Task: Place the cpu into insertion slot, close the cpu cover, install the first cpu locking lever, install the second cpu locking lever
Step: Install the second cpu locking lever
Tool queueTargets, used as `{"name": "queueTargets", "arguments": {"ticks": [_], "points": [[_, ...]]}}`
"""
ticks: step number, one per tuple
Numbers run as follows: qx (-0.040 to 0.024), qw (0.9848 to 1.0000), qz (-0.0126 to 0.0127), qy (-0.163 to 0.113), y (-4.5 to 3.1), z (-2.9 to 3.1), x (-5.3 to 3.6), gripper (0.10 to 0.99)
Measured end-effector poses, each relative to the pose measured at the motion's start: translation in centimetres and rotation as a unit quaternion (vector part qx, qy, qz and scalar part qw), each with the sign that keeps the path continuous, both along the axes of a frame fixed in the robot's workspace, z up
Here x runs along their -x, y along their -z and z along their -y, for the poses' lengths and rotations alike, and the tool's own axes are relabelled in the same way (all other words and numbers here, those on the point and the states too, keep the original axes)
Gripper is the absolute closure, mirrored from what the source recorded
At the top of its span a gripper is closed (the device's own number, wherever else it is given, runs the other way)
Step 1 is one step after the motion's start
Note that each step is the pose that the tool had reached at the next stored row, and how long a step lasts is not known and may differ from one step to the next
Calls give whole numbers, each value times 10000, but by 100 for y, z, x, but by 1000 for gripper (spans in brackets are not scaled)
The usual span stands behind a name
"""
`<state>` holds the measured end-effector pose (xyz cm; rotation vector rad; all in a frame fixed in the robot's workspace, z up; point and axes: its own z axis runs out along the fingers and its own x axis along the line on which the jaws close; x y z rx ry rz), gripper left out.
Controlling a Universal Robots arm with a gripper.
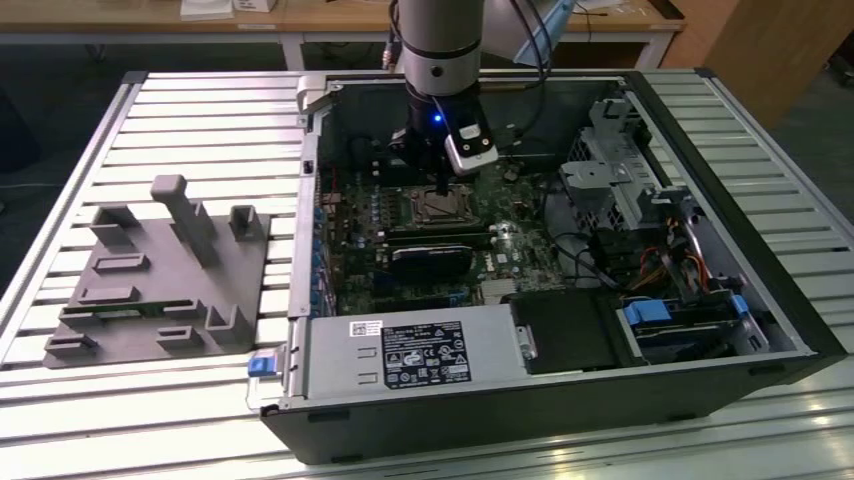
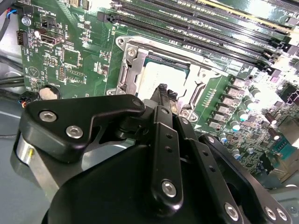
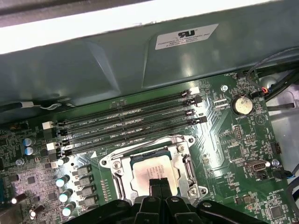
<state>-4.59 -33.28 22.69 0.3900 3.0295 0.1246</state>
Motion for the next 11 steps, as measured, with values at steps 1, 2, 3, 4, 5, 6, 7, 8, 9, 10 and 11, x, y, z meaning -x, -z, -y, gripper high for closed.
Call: {"name": "queueTargets", "arguments": {"ticks": [1,2,3,4,5,6,7,8,9,10,11], "points": [[0,10000,0,0,0,0,0,980],[0,10000,0,0,-1,0,0,980],[0,10000,0,0,-1,0,0,980],[0,10000,0,0,-1,0,0,980],[2,10000,0,0,-2,0,0,980],[8,10000,-2,0,-7,0,0,980],[9,10000,-2,0,-14,1,0,980],[8,10000,-1,0,-22,0,0,980],[9,10000,-1,0,-33,0,0,980],[11,10000,0,0,-44,0,0,980],[14,10000,0,0,-55,0,0,980]]}}
